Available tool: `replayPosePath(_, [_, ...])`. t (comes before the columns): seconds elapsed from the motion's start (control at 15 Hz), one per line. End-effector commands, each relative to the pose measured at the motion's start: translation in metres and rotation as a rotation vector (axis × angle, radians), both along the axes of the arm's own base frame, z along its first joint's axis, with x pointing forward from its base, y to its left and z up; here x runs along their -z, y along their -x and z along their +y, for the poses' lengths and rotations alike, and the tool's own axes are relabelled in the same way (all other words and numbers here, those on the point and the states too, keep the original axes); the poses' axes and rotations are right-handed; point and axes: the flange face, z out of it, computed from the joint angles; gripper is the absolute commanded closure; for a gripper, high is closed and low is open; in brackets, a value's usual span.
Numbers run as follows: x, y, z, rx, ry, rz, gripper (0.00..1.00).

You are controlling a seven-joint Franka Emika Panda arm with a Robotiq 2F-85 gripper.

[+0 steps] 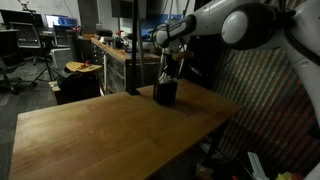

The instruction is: Put the towel in the black holder

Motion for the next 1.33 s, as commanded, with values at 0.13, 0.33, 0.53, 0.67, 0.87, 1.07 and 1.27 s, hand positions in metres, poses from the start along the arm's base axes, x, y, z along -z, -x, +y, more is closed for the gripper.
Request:
replayPosePath(0.13, [-0.03, -0.001, 0.024, -0.054, -0.009, -0.022, 0.98])
replayPosePath(0.33, [-0.03, -0.001, 0.037, -0.08, -0.017, -0.013, 0.98])
replayPosePath(0.53, [-0.015, 0.001, 0.046, -0.096, -0.033, 0.033, 0.98])
replayPosePath(0.67, [-0.002, 0.003, 0.049, -0.1, -0.042, 0.066, 0.98])
replayPosePath(0.87, [0.015, 0.008, 0.051, -0.095, -0.049, 0.11, 0.98])
replayPosePath(1.07, [0.044, 0.013, 0.052, -0.071, -0.049, 0.153, 0.98])
replayPosePath(1.27, [0.075, 0.017, 0.052, -0.053, -0.049, 0.193, 0.98])
